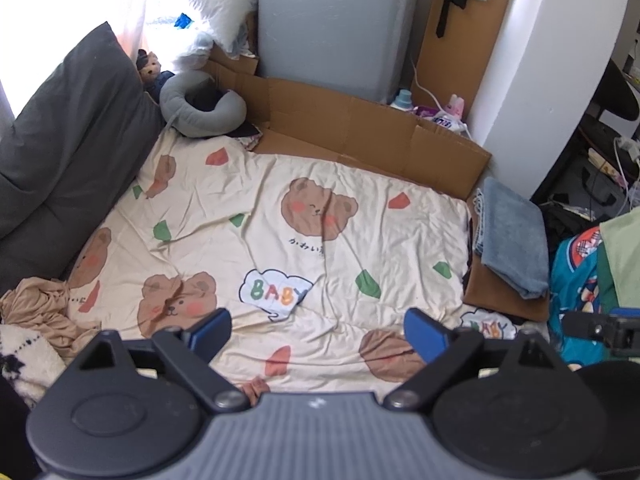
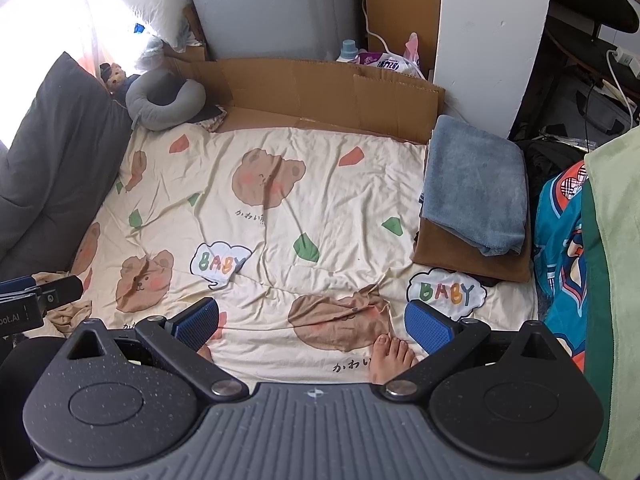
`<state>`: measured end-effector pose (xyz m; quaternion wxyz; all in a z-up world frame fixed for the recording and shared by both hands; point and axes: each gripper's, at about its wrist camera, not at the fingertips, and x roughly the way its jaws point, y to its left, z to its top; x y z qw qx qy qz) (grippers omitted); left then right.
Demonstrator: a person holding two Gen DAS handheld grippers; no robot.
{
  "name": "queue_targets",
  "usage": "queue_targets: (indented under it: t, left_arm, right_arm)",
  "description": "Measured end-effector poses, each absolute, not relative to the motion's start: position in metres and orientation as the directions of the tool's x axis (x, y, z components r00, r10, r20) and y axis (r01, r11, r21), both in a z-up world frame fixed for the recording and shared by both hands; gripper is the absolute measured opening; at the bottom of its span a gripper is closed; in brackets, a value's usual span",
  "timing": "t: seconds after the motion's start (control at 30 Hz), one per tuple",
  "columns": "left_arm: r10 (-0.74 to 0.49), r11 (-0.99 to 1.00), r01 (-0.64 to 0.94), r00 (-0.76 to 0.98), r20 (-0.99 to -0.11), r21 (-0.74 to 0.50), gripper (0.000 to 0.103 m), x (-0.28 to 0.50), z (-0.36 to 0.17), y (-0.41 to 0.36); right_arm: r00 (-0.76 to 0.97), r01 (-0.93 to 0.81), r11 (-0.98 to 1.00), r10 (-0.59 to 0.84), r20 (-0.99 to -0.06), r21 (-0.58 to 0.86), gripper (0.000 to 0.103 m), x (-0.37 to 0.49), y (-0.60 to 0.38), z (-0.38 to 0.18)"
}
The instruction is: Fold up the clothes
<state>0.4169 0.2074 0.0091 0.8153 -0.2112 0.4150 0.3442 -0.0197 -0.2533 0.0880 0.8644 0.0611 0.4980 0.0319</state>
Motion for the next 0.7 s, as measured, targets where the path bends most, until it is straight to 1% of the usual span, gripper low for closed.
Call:
queue_targets:
  t: [0.7]
  left_arm:
    - [0.423, 0.668, -0.745, 0.383, -0.821, -0.004, 0.094, 0.4204, 0.0107, 0.2068]
  right_arm:
    - [0.498, 0.001, 0.992, 0.111, -0.860, 0.129, 0.102, -0.0200, -0.2520, 0.0882]
